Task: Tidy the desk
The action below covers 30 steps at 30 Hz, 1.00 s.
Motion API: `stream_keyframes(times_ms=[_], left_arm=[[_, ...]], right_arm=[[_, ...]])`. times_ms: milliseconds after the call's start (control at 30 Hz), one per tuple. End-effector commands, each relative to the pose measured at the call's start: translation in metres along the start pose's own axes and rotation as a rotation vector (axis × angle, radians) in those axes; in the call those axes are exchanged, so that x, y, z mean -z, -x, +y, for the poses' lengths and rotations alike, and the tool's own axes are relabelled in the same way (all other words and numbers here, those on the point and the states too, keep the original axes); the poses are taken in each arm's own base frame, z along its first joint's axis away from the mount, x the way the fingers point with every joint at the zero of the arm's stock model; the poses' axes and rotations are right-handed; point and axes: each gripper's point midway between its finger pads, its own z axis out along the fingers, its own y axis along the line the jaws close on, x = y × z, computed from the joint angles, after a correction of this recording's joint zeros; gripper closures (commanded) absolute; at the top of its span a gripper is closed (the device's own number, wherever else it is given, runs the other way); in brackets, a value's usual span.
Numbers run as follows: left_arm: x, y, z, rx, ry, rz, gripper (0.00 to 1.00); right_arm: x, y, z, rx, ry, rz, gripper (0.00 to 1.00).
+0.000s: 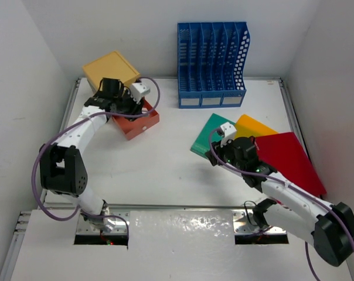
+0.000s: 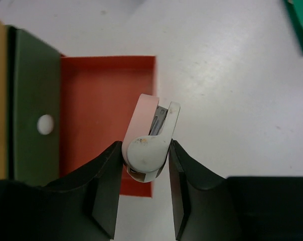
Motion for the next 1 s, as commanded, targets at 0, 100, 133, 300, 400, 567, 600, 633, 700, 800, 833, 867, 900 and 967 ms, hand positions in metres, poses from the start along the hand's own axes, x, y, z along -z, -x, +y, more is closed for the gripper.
stream_keyframes(times_ms=[0, 100, 133, 300, 400, 567, 600, 633, 700, 800, 833, 867, 900, 967], left_arm=[[0.003, 0.032, 0.049, 0.072, 0.212, -0.082, 1.00], [-0.014, 0.015, 0.057, 0.088, 0.218, -0.021, 1.00], [-0.023, 0.005, 0.060, 0.098, 0.225, 0.004, 1.00], [-0.043, -0.014, 0.089, 0.109, 0.341, 0.051, 1.00], [-0.055, -0.021, 0.094, 0.114, 0.337, 0.067, 1.00], [-0.065, -0.036, 0.086, 0.117, 0.303, 0.090, 0.80], [-0.064, -0.036, 0.086, 0.117, 0.311, 0.089, 0.70], [-0.060, -0.034, 0.088, 0.113, 0.323, 0.086, 0.60], [-0.052, -0.027, 0.089, 0.107, 0.343, 0.070, 0.43], [-0.040, -0.011, 0.088, 0.097, 0.343, 0.035, 0.10], [-0.036, -0.004, 0.087, 0.096, 0.335, 0.027, 0.08], [-0.032, 0.002, 0.087, 0.092, 0.335, 0.016, 0.08], [-0.026, 0.009, 0.087, 0.090, 0.337, 0.000, 0.08], [-0.020, 0.016, 0.085, 0.101, 0.334, -0.020, 0.08]], right_arm=[[0.004, 0.005, -0.008, -0.021, -0.053, -0.026, 0.52], [0.006, 0.005, -0.008, -0.020, -0.052, -0.031, 0.52], [0.007, 0.005, -0.007, -0.016, -0.050, -0.036, 0.52], [0.010, 0.007, -0.007, -0.014, -0.045, -0.056, 0.52], [0.009, 0.006, -0.001, -0.014, -0.014, -0.052, 0.52], [0.009, 0.002, 0.000, -0.017, -0.010, -0.039, 0.51], [0.009, 0.001, 0.000, -0.017, -0.008, -0.039, 0.51], [0.009, 0.001, 0.000, -0.018, -0.008, -0.040, 0.51], [0.010, 0.002, 0.001, -0.019, -0.003, -0.044, 0.51], [0.010, 0.005, 0.004, -0.017, 0.016, -0.048, 0.51], [0.010, 0.005, 0.005, -0.015, 0.021, -0.048, 0.51], [0.010, 0.005, 0.005, -0.014, 0.023, -0.049, 0.51], [0.010, 0.004, 0.006, -0.016, 0.028, -0.047, 0.51], [0.010, 0.002, 0.007, -0.020, 0.030, -0.045, 0.51]])
